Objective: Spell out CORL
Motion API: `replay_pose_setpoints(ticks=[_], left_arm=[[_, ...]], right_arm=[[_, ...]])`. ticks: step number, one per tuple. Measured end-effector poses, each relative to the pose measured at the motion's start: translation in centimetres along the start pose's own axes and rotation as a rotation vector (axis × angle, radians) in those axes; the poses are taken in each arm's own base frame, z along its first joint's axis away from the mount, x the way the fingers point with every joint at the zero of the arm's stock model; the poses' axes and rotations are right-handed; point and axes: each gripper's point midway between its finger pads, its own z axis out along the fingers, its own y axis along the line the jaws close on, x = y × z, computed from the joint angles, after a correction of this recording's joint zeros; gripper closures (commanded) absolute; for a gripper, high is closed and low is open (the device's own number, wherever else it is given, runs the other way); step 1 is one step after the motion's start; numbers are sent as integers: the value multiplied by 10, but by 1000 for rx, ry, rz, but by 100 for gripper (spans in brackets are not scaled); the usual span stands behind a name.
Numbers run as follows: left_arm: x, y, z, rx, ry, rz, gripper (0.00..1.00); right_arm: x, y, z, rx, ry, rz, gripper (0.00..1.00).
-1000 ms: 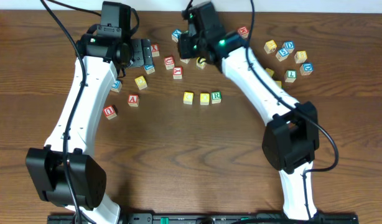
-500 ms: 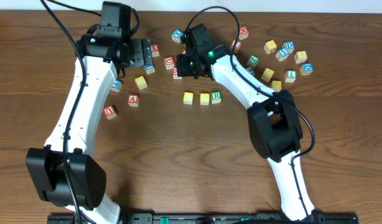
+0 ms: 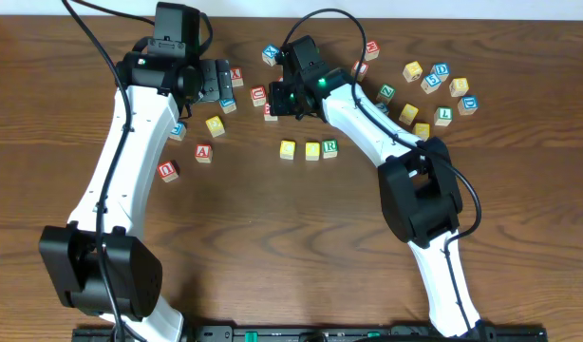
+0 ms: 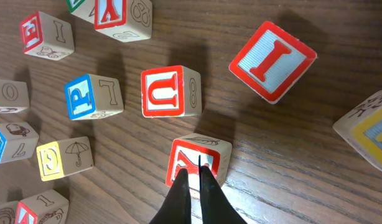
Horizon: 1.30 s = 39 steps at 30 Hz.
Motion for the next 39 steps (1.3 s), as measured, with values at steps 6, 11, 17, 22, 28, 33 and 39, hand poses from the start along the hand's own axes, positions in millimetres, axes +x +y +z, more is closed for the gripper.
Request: replay_pose_setpoints(ticks=[6, 11, 17, 22, 28, 33, 39], left_arm=[[0, 0, 0, 0, 0, 0, 3], [0, 0, 0, 0, 0, 0, 2], [0, 0, 0, 0, 0, 0, 2], [0, 0, 0, 0, 0, 0, 2], [0, 0, 0, 0, 0, 0, 2], [0, 0, 0, 0, 0, 0, 2], [0, 0, 0, 0, 0, 0, 2]], right_arm=[[1, 0, 1, 0, 3, 0, 97], [8, -5, 12, 8, 24, 4, 97], [8, -4, 12, -1, 23, 3, 96], [11, -8, 11, 24, 35, 12, 96], [22, -29, 14, 115, 72, 40, 96], [23, -42, 14, 146, 78, 70, 99], [13, -48, 10, 135, 59, 80, 99]])
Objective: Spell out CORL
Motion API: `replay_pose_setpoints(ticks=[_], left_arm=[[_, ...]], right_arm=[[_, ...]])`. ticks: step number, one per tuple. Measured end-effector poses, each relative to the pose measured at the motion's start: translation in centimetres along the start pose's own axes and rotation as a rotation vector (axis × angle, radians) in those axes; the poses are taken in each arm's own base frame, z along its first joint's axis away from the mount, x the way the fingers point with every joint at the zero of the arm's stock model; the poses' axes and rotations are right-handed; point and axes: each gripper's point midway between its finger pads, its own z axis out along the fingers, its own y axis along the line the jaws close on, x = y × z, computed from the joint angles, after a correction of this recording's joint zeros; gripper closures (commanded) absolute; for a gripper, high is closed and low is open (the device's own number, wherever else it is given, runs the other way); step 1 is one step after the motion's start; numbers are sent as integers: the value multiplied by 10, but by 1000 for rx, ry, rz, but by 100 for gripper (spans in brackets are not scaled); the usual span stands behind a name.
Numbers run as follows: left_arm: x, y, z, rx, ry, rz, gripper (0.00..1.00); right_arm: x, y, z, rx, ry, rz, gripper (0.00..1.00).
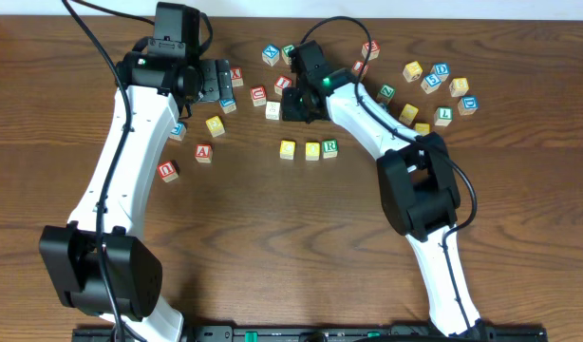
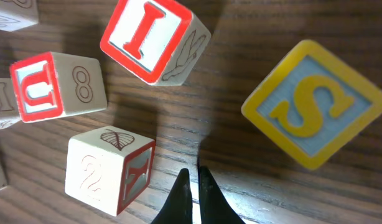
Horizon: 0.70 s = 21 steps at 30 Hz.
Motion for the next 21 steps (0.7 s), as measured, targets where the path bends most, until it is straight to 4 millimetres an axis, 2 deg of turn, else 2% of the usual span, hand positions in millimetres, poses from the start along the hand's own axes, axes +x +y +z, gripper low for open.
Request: replay_pose_setpoints(ticks=[7, 21], left_arm=[[0, 0, 0, 0, 0, 0, 2], [0, 0, 0, 0, 0, 0, 2]], right_arm=[[-21, 26, -14, -120, -41, -60, 99], [-11, 43, -13, -153, -18, -107, 99]])
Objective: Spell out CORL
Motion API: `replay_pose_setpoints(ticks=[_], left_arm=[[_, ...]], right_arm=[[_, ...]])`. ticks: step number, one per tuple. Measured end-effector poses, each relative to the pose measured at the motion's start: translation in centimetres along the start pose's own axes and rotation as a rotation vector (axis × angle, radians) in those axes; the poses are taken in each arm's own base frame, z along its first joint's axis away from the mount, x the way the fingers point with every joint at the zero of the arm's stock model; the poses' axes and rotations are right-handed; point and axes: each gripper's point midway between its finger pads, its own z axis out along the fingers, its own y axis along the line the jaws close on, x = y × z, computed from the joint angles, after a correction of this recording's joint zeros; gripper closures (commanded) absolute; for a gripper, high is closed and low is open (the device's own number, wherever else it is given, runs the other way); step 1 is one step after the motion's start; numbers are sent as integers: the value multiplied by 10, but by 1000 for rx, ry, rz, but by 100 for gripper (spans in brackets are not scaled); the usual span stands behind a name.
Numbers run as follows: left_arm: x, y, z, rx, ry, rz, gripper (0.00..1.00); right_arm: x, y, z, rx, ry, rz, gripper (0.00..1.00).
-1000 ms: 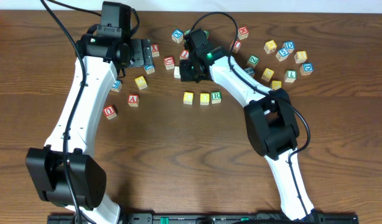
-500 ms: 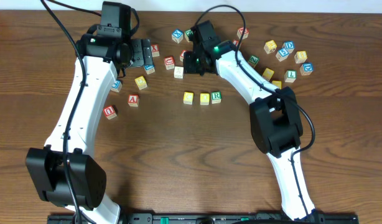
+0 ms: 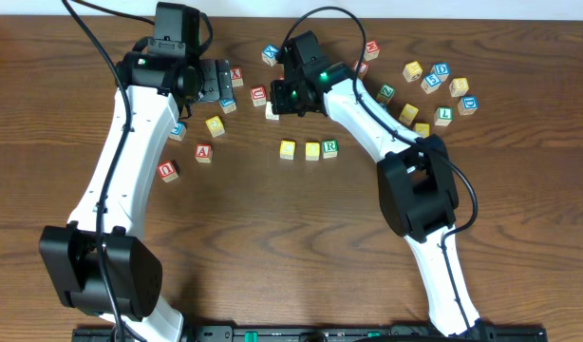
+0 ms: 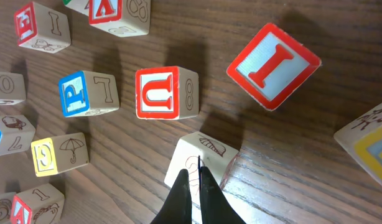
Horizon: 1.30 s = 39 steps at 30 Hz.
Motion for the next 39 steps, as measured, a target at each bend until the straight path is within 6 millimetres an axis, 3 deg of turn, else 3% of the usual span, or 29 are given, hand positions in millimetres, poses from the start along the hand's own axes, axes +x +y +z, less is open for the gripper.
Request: replay_pose_setpoints(ticks=[39], left_arm=[[0, 0, 0, 0, 0, 0, 2]], right_arm=[[2, -4, 7, 36, -22, -16, 97]])
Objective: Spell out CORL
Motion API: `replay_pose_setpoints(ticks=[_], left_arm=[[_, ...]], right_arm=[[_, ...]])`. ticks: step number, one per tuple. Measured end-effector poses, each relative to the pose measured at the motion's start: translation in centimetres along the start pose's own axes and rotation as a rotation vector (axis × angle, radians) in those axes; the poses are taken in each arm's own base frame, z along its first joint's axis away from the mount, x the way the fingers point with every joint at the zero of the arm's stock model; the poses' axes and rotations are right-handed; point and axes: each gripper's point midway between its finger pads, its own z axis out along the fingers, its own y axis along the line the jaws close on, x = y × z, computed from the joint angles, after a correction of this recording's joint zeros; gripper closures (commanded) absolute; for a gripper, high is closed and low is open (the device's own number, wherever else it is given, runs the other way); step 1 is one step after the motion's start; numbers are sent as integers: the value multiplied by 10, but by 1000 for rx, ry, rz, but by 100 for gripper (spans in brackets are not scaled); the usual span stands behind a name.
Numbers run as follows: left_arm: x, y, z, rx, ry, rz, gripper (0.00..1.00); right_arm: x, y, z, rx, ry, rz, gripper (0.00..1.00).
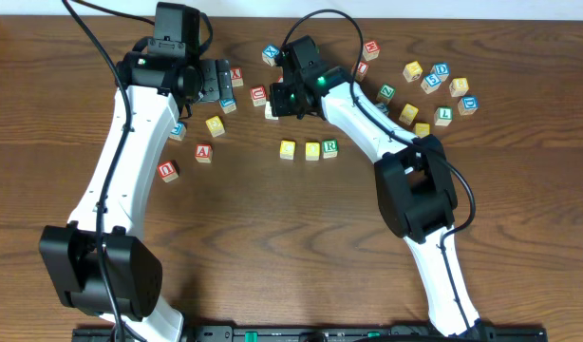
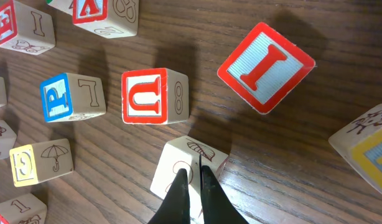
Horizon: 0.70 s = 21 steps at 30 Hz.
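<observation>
Three blocks stand in a row mid-table: a yellow block (image 1: 288, 149), a second yellow block (image 1: 312, 150) and a green R block (image 1: 329, 147). A green L block (image 1: 443, 116) lies in the right-hand cluster. My right gripper (image 1: 274, 107) (image 2: 192, 175) is shut, its tips resting over a pale block (image 2: 178, 163) (image 1: 271, 113) that shows a plain number face upward. A red U block (image 2: 153, 96) sits just beyond it, and a red I block (image 2: 265, 68) to the right. My left gripper (image 1: 221, 83) hovers by the blocks at the back left.
Loose blocks surround the right gripper: a blue P block (image 2: 73, 99), a yellow block with an umbrella (image 2: 40, 163) and a yellow-and-blue block (image 2: 365, 155) at the right edge. More blocks (image 1: 434, 81) are scattered at the back right, and red blocks (image 1: 168, 170) at the left.
The right gripper has shifted only slightly over the pale block, which keeps its number face up. The left arm has not moved.
The shut right gripper first rested on a block with a red letter face up, beside the U block. Then it stood further right near a yellow S block, with that block tipped onto its side. Afterwards it was back over the block, now number face up.
</observation>
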Motion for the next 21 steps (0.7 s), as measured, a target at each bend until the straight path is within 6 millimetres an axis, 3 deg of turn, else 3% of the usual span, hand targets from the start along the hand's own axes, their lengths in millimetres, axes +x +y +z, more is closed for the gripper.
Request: replay_pose_setpoints(ticks=[18, 21], left_arm=[[0, 0, 0, 0, 0, 0, 3], [0, 0, 0, 0, 0, 0, 2]], right_arm=[[8, -16, -3, 92, 22, 31, 94], [18, -25, -3, 138, 57, 51, 94]])
